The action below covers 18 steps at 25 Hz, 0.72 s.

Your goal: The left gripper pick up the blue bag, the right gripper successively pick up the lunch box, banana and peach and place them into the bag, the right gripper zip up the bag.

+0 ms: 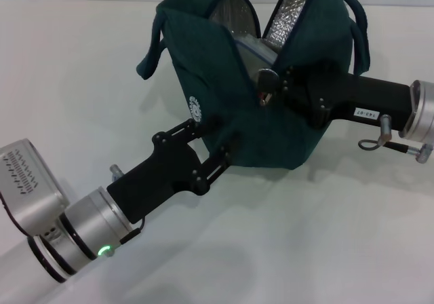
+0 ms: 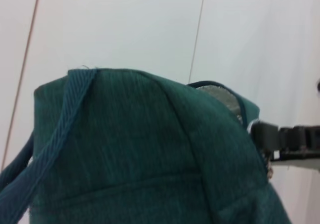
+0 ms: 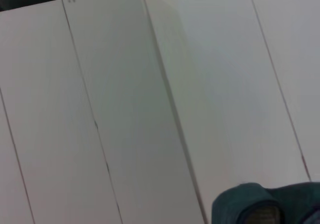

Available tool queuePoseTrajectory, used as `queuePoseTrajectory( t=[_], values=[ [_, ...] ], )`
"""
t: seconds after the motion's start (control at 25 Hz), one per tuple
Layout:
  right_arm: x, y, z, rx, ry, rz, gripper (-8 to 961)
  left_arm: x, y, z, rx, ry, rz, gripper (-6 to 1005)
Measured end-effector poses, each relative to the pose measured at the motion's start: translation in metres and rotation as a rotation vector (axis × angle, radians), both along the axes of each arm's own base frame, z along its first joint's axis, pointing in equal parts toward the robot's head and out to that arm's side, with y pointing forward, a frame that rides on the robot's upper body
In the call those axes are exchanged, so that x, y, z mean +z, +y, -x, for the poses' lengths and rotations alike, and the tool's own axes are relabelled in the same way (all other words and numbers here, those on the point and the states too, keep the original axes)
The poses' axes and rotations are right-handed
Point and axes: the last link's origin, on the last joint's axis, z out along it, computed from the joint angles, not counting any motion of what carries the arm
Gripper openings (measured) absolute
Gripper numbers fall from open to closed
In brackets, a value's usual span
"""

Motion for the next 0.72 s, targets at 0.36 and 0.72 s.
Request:
queuePoseTrajectory(
  t=[0.36, 0.72],
  values=[
    [-0.001, -0.008, -0.013, -0.034, -0.011, 0.011, 59, -0.001, -0.002, -0.001, 0.015, -0.015, 0.006, 444],
    [-0.010, -0.027, -0.036, -0.103, -0.024, 0.046, 60, -0.001, -0.002, 0.001, 0.024, -0.009, 0.002, 194]
  ],
)
